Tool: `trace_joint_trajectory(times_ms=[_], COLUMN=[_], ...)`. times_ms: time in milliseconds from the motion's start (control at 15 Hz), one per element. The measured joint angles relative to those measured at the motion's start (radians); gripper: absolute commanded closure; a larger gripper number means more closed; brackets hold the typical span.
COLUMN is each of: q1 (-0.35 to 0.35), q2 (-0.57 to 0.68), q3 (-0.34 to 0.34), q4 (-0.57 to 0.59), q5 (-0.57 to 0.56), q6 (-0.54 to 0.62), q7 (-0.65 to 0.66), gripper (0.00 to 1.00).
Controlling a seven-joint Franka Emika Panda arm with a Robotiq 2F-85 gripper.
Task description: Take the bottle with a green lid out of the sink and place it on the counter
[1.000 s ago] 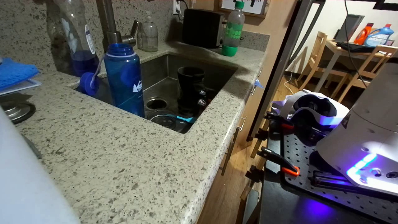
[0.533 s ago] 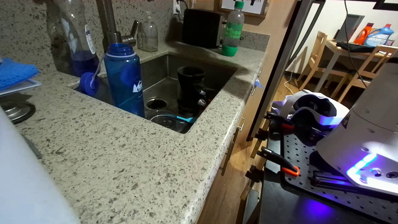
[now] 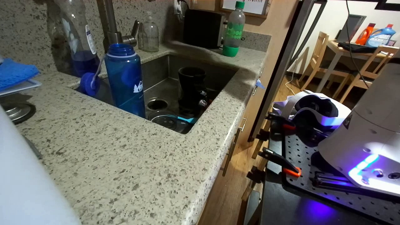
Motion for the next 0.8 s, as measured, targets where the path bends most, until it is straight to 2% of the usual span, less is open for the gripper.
trace_joint_trajectory(times_ms=[600,800], q1=[0.167,0.180], q2=[-0.176,-0.192], q3=[0.095,0.102], q4=[-0.265,-0.292], q5=[-0.084,-0.094], q6=[-0.063,-0.063], q7=[-0.053,-0.053], gripper=[0.00,0.00])
